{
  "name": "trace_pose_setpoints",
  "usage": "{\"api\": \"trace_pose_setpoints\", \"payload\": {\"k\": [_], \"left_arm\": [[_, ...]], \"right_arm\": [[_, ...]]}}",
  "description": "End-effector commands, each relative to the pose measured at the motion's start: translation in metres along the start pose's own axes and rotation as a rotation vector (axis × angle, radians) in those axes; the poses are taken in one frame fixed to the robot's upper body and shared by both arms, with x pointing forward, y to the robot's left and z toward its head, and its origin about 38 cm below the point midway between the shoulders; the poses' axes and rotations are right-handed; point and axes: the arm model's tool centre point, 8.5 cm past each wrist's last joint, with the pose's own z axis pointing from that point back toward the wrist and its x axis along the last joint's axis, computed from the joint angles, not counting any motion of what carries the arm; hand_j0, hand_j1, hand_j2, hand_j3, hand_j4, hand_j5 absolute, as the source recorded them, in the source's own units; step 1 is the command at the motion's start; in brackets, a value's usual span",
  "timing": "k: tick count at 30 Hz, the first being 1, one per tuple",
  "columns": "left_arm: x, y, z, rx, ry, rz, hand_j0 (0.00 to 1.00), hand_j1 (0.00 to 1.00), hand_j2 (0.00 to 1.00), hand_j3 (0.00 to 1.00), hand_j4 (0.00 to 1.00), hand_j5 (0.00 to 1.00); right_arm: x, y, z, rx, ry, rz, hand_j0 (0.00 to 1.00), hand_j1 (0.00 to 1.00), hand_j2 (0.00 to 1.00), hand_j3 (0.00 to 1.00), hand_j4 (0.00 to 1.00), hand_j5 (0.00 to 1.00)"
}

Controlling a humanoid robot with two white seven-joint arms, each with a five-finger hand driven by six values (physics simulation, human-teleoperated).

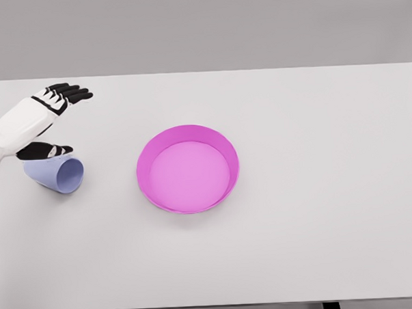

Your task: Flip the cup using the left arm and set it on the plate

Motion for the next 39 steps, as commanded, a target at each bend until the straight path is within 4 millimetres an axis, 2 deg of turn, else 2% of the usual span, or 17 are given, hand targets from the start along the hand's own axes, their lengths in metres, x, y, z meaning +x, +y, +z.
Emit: {"api": "trace_pose_setpoints", "payload": {"k": [1, 5, 6, 8, 10, 14, 16, 22, 27, 30, 35, 39], "left_arm": [[0.001, 0.002, 0.000, 0.005, -0.004, 0.005, 1.00, 1.00, 1.00, 1.00, 1.00, 1.00], [0.001, 0.005, 0.000, 0.012, -0.007, 0.003, 1.00, 1.00, 1.00, 1.00, 1.00, 1.00], [-0.001, 0.010, 0.000, 0.013, -0.005, -0.011, 1.00, 1.00, 1.00, 1.00, 1.00, 1.00], [-0.007, 0.033, 0.003, 0.007, 0.000, -0.070, 1.00, 1.00, 1.00, 1.00, 1.00, 1.00], [-0.009, 0.042, 0.002, 0.013, 0.001, -0.089, 1.00, 1.00, 1.00, 1.00, 1.00, 1.00], [-0.012, 0.047, 0.001, 0.009, 0.006, -0.112, 1.00, 1.00, 1.00, 1.00, 1.00, 1.00], [-0.016, 0.049, 0.009, -0.033, 0.022, -0.143, 1.00, 1.00, 1.00, 1.00, 1.00, 1.00], [-0.015, 0.041, 0.009, -0.075, 0.023, -0.174, 1.00, 1.00, 1.00, 1.00, 1.00, 1.00], [-0.007, 0.018, 0.018, -0.125, 0.011, -0.145, 1.00, 1.00, 1.00, 1.00, 1.00, 1.00], [-0.015, 0.030, 0.035, -0.193, 0.036, -0.194, 1.00, 1.00, 1.00, 1.00, 1.00, 1.00], [-0.015, 0.023, 0.039, -0.213, 0.040, -0.182, 1.00, 1.00, 1.00, 1.00, 1.00, 1.00], [-0.015, 0.005, 0.047, -0.266, 0.048, -0.183, 1.00, 1.00, 1.00, 1.00, 1.00, 1.00]], "right_arm": [[0.001, 0.000, 0.000, 0.001, -0.002, 0.001, 1.00, 1.00, 1.00, 1.00, 1.00, 1.00], [0.001, 0.000, 0.000, 0.001, -0.002, 0.001, 1.00, 1.00, 1.00, 1.00, 1.00, 1.00], [0.001, 0.000, 0.000, 0.001, -0.002, 0.001, 1.00, 1.00, 1.00, 1.00, 1.00, 1.00], [0.001, 0.000, 0.000, 0.001, -0.002, 0.001, 1.00, 1.00, 1.00, 1.00, 1.00, 1.00], [0.001, 0.000, 0.000, 0.001, -0.002, 0.001, 1.00, 1.00, 1.00, 1.00, 1.00, 1.00], [0.001, 0.000, 0.000, 0.001, -0.002, 0.001, 1.00, 1.00, 1.00, 1.00, 1.00, 1.00], [0.001, 0.000, 0.000, 0.001, -0.002, 0.001, 1.00, 1.00, 1.00, 1.00, 1.00, 1.00], [0.001, 0.000, 0.000, 0.001, -0.002, 0.001, 1.00, 1.00, 1.00, 1.00, 1.00, 1.00], [0.001, 0.000, 0.000, 0.001, -0.002, 0.001, 1.00, 1.00, 1.00, 1.00, 1.00, 1.00], [0.001, 0.000, 0.000, 0.001, -0.002, 0.001, 1.00, 1.00, 1.00, 1.00, 1.00, 1.00], [0.001, 0.000, 0.000, 0.001, -0.002, 0.001, 1.00, 1.00, 1.00, 1.00, 1.00, 1.00], [0.001, 0.000, 0.000, 0.001, -0.002, 0.001, 1.00, 1.00, 1.00, 1.00, 1.00, 1.00]]}}
